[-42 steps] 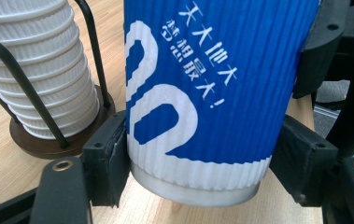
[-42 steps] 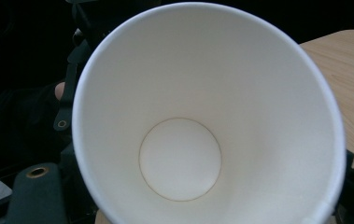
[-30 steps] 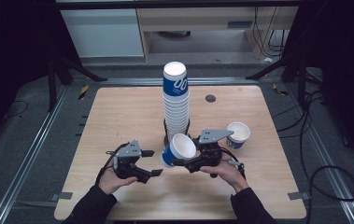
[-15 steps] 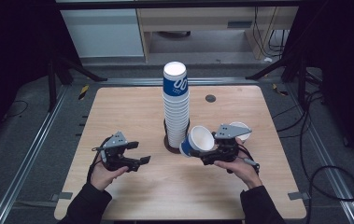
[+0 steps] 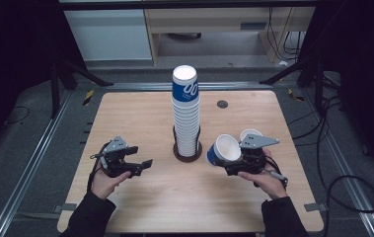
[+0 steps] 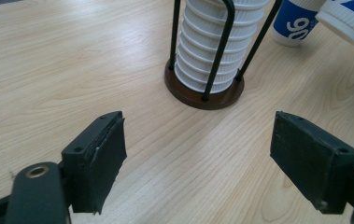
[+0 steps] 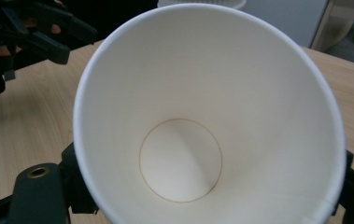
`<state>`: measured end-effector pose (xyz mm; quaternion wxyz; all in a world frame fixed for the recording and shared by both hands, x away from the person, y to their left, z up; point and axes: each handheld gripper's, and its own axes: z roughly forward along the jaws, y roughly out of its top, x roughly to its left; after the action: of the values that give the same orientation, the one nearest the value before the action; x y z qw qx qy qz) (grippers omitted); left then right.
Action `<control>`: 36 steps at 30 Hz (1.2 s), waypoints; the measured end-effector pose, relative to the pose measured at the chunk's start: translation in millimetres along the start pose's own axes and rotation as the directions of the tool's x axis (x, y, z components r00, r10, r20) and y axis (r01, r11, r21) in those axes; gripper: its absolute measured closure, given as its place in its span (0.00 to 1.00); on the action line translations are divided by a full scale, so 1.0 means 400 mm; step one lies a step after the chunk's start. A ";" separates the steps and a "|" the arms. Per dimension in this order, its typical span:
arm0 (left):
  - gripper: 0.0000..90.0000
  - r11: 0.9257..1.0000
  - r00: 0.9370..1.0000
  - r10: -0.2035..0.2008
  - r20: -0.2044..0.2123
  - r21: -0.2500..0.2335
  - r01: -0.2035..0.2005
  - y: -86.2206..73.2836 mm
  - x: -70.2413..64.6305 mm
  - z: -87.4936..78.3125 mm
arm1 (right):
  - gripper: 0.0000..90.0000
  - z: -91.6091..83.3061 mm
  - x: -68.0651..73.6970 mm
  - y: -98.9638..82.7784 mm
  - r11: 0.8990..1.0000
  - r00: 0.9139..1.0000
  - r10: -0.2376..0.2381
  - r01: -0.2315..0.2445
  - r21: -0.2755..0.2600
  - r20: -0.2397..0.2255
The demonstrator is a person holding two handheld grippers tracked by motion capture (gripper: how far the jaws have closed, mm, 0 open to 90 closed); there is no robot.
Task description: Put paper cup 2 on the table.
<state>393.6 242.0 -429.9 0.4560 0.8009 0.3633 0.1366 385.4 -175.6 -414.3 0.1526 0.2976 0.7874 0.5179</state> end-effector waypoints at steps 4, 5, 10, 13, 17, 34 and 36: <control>0.20 1.000 1.000 -0.010 -0.018 0.004 0.010 -0.004 0.009 -0.001 | 0.22 -0.017 -0.009 -0.016 0.999 0.999 0.015 -0.017 0.035 0.036; 0.20 1.000 1.000 -0.012 -0.020 0.003 0.012 -0.004 0.012 -0.002 | 0.22 -0.020 -0.010 -0.018 0.999 0.999 0.018 -0.020 0.043 0.045; 0.19 1.000 0.999 -0.022 -0.036 -0.004 0.022 -0.003 0.017 -0.010 | 0.22 -0.037 -0.019 -0.039 0.997 0.997 0.019 -0.025 0.072 0.080; 0.19 1.000 0.999 -0.027 -0.042 -0.007 0.027 -0.003 0.020 -0.012 | 0.22 -0.044 -0.024 -0.046 0.996 0.995 0.022 -0.030 0.086 0.096; 0.20 0.999 0.998 -0.033 -0.051 -0.008 0.032 -0.004 0.023 -0.017 | 0.22 -0.047 -0.027 -0.053 0.992 0.993 0.024 -0.038 0.119 0.120; 0.20 1.000 0.998 -0.030 -0.062 0.001 0.030 -0.006 0.023 -0.014 | 0.22 0.004 -0.033 -0.106 0.959 0.981 0.019 -0.072 0.275 0.192; 0.19 1.000 0.998 -0.029 -0.064 0.004 0.029 -0.006 0.024 -0.013 | 0.22 0.009 -0.036 -0.112 0.955 0.980 0.021 -0.078 0.287 0.197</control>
<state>396.1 252.9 -430.1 0.4439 0.7919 0.3897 0.1547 384.7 -195.0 -457.3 0.1690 0.3851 0.8293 0.3680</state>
